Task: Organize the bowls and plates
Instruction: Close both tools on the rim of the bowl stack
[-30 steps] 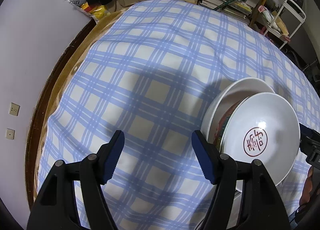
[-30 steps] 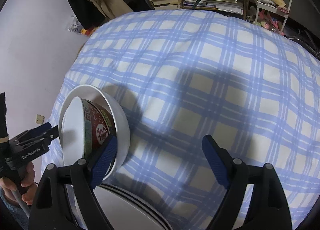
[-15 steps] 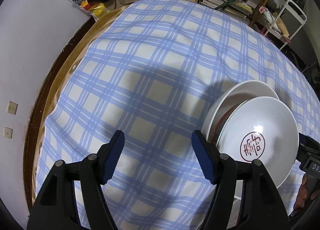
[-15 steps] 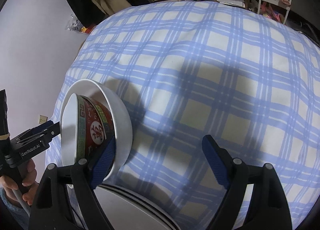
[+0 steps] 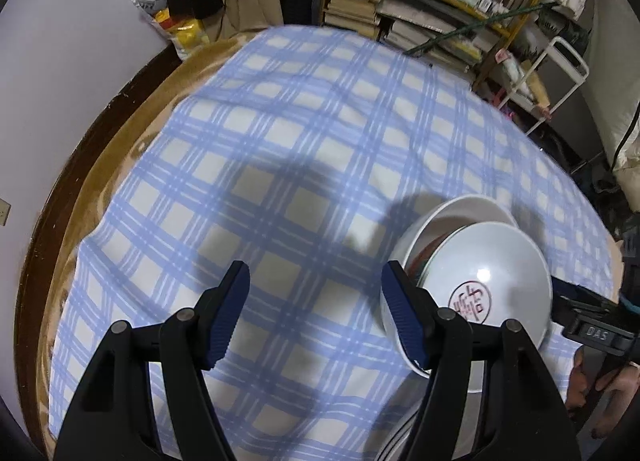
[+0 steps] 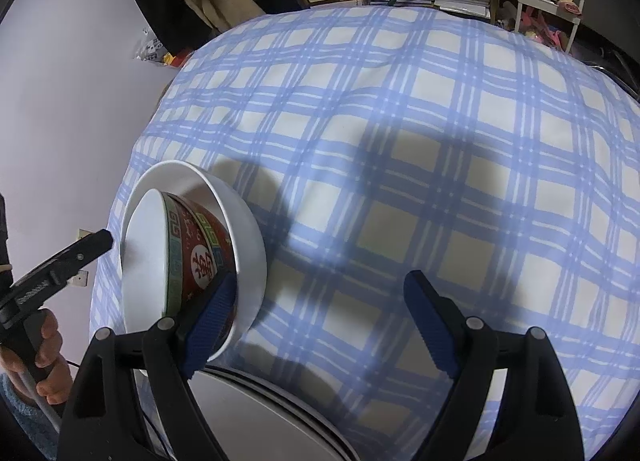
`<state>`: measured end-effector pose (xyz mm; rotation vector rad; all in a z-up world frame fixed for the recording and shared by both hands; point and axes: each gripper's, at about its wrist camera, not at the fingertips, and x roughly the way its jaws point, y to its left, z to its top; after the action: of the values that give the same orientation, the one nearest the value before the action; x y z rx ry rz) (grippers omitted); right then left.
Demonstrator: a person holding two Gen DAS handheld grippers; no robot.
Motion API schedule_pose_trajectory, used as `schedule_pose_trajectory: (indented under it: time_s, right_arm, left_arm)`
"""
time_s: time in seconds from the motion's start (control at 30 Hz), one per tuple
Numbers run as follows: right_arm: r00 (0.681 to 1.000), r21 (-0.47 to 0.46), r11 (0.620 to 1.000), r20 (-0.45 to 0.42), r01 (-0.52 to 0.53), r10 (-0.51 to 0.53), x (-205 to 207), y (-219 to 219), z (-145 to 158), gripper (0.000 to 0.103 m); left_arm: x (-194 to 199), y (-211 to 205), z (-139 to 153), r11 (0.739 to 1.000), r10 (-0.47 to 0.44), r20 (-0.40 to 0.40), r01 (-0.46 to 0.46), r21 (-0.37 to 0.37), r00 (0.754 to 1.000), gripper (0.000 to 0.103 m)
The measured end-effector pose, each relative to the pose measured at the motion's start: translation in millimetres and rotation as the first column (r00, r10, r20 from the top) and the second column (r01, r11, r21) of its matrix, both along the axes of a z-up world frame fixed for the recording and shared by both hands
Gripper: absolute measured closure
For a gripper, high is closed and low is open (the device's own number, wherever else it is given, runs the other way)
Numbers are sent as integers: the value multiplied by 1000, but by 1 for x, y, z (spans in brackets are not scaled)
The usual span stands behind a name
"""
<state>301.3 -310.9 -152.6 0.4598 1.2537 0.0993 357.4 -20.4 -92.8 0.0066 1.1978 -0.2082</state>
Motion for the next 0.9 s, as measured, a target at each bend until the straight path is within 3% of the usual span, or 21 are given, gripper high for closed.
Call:
schedule_pose_trajectory:
  time_s: [0.17,0.4,0.47,0.6,0.67,0.73,0.8,0.87,0.9]
  right_arm:
    - [1000,0,1000,-5,4,-4,0,0,-1,12]
    - [1000,-6,1000,-9,-7,7,-2,2,-3,12]
    - [1000,3,1000,-10,-8,8,-1,2,-4,12]
    - [1000,7,1000,-12,-11,11,0,4,-4,14]
    - [1000,2,1000,-9,-15,15,1,5,-4,19]
    - [1000,22,1000,-2,-17,17,2,6,-3,31]
    - [1000,40,999,-9,-11,12,2,6,-2,39]
    - [1000,58,998,-14,-11,12,3,8,0,53]
    - [1000,67,998,-17,-17,18,4,10,1,66]
  left_arm:
    - [-1,-1,2,997,-32,-19,31,-66,999,35]
    - [-1,-14,-10,999,-50,-31,51,14,998,34]
    - [1,-13,-13,999,-42,-43,42,1,998,35]
    - [-1,-27,-24,996,-84,-76,87,33,994,60]
    - [-3,-34,-25,995,-95,-78,98,33,992,72]
    - [-1,-31,-27,997,-65,-112,61,-37,992,86]
    - [0,-31,-27,997,-55,-129,47,-66,990,87]
    - [-2,-35,-26,997,-72,-120,67,-48,990,90]
    - [-3,-37,-25,997,-74,-120,70,-43,990,91]
